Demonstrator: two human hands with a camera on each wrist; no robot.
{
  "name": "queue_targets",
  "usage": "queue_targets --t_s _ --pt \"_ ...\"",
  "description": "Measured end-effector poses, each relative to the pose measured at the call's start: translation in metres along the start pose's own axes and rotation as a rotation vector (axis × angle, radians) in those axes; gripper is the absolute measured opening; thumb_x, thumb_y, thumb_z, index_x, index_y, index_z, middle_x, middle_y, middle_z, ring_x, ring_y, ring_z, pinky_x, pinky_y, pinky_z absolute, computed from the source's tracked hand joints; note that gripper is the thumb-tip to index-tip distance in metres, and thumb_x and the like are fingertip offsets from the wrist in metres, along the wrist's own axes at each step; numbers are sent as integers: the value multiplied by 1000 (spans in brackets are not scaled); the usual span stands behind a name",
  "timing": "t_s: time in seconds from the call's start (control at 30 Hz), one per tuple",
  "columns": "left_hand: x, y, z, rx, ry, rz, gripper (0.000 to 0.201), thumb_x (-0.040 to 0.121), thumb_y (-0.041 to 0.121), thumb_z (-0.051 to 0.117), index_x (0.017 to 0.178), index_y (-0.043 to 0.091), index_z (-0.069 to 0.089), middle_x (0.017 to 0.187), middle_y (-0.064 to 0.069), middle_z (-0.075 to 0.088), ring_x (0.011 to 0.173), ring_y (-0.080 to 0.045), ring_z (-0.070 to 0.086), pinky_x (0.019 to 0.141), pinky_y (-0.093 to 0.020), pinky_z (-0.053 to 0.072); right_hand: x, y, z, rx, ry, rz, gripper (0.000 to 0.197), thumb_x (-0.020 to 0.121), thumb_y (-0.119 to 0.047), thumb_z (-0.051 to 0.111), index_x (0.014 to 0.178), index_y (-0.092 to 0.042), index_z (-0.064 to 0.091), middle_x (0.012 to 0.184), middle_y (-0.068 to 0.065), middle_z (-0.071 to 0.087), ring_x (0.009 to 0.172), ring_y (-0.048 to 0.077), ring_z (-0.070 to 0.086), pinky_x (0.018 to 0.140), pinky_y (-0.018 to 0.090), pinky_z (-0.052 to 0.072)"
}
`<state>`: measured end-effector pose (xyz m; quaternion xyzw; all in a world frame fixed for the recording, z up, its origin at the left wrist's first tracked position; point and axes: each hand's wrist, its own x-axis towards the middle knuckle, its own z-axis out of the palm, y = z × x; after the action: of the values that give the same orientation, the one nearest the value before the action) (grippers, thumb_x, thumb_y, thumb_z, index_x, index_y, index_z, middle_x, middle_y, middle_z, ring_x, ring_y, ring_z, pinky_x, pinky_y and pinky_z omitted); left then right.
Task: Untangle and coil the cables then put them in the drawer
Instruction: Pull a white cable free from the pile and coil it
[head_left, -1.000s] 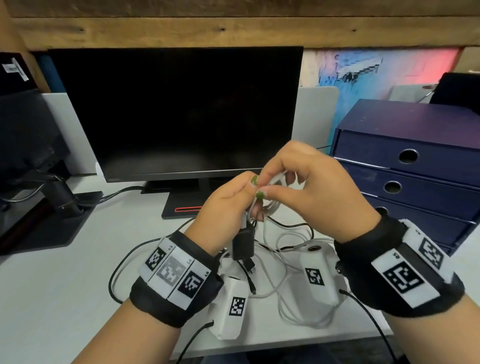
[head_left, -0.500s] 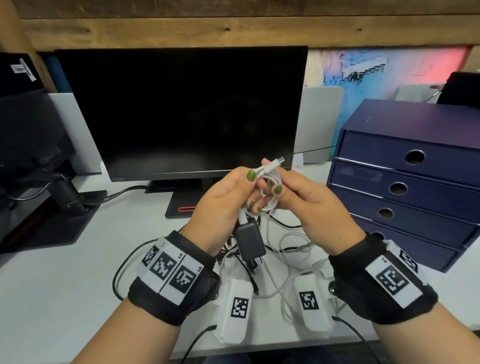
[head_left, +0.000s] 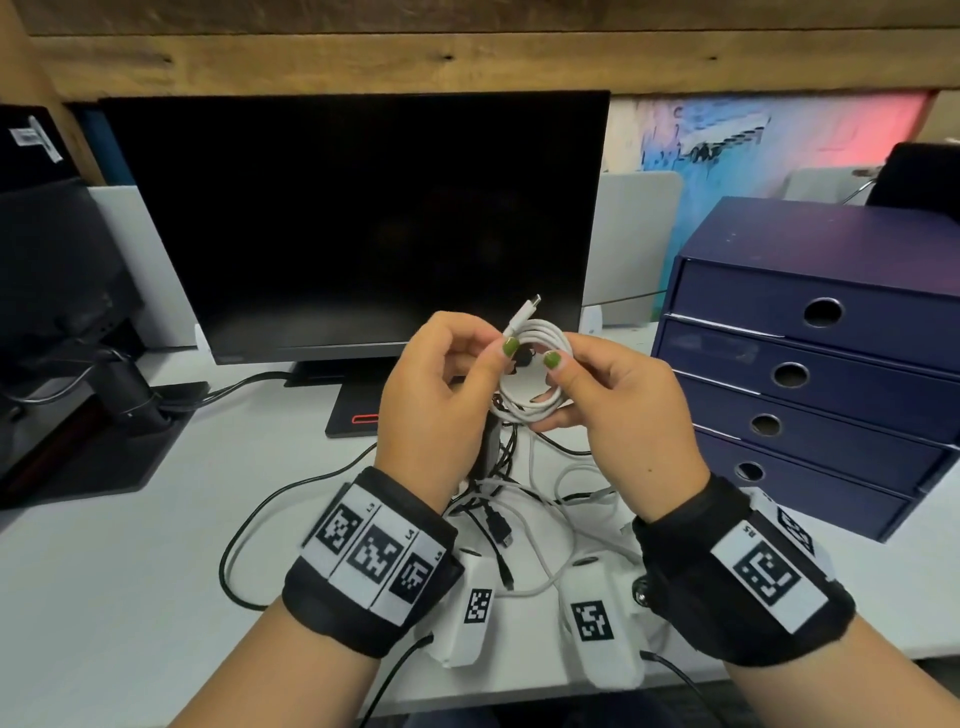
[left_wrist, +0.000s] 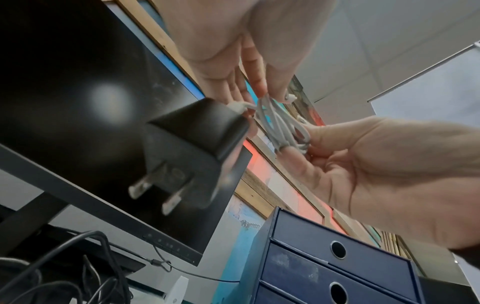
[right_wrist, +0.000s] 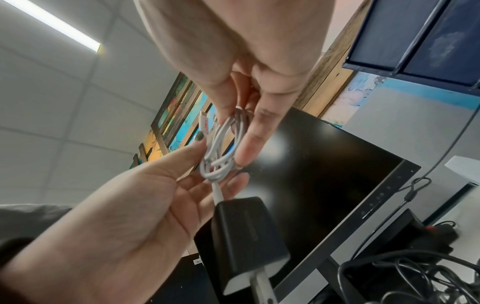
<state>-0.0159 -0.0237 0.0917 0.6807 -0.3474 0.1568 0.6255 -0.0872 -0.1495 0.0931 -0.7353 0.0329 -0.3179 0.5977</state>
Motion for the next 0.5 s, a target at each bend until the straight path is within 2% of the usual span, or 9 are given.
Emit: queue_targets --t_s 0.1,0.23,0.3,0.4,0.5 --pt "0 0 -1 6 49 -4 3 92 18 61 91 17 64 81 6 68 72 -7 66 65 -20 54 1 1 -1 -3 10 1 25 95 -10 55 116 -14 68 90 0 69 73 15 71 57 22 57" --pt "3 -4 -1 -41 130 -113 2 90 20 65 90 20 63 75 1 70 67 -15 69 65 -42 59 0 2 -1 -9 0 -18 25 95 -9 54 115 -16 67 98 2 69 78 14 70 59 20 57" --pt "5 -4 -2 -76 146 -184 8 87 22 68 91 20 63 73 -2 71 66 -21 70 66 -49 58 -1 3 -1 -25 -7 -42 25 95 -10 54 115 -17 67 101 4 68 82 15 69 61 24 58" --pt "7 -3 -4 -78 93 -248 2 86 21 69 87 19 70 72 0 73 66 -20 71 67 -47 59 -3 5 -1 -34 -12 -64 24 95 -11 55 113 -21 68 102 5 68 84 16 68 62 25 59" --pt "9 -1 -7 -32 6 -261 9 88 24 67 88 20 74 74 1 73 71 -18 71 69 -44 60 -2 5 -3 -66 1 -101 24 95 -11 55 110 -25 67 101 4 67 86 15 67 62 25 59"
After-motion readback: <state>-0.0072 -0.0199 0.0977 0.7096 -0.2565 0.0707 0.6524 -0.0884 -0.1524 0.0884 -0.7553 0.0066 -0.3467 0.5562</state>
